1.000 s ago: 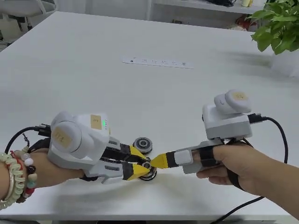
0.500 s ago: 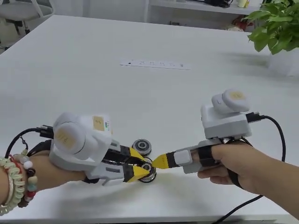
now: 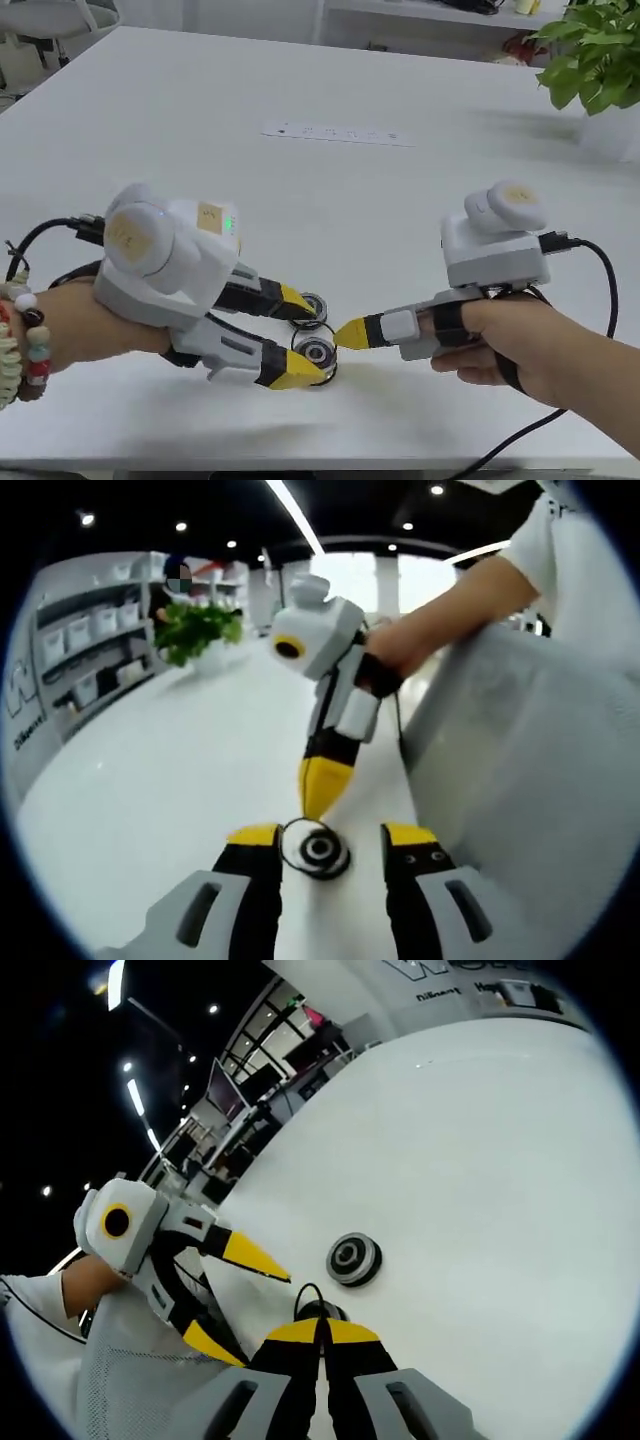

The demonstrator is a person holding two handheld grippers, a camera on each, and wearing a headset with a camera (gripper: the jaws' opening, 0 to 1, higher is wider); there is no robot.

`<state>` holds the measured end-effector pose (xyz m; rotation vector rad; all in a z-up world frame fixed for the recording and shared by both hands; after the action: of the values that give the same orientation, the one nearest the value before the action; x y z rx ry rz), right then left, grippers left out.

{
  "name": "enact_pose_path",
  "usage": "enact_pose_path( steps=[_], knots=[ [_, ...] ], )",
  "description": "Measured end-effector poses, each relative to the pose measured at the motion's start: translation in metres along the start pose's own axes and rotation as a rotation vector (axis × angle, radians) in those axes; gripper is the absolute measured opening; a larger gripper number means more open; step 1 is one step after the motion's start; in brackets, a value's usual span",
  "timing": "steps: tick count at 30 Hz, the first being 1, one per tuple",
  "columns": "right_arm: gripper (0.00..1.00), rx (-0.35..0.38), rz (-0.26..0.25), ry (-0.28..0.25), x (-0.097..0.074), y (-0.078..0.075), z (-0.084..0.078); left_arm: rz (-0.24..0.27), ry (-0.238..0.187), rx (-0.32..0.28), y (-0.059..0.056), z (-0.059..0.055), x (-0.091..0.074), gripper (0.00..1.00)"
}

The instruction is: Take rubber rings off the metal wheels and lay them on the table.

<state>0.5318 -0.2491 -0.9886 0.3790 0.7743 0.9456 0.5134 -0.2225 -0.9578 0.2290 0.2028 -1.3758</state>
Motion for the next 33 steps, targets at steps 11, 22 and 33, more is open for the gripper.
enact_pose_path(
  steps=[11,22,33],
  knots=[
    [0.0,-0.015,0.013,-0.037,-0.002,0.008,0.009,-0.005,0.037,0.094,0.002,0.022,-0.037,0.62],
    [0.0,-0.056,0.018,-0.092,-0.004,0.014,0.026,0.108,0.003,0.045,0.009,0.025,-0.078,0.71],
    [0.0,-0.098,0.043,-0.092,-0.002,0.022,0.028,0.249,-0.072,-0.046,0.011,0.022,-0.109,0.77]
  ],
)
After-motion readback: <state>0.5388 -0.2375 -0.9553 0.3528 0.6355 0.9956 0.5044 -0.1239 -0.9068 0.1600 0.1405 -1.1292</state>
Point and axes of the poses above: the centre of the closed fingertips' face, and the gripper's own axes: x roughly forward along the fingers, y roughly to its left, z roughly out of its top, the point moved 1 cm from there along -x, roughly backward along the fingers, and after that the axes turned 14 degrees about -y, right-handed, at the moved point
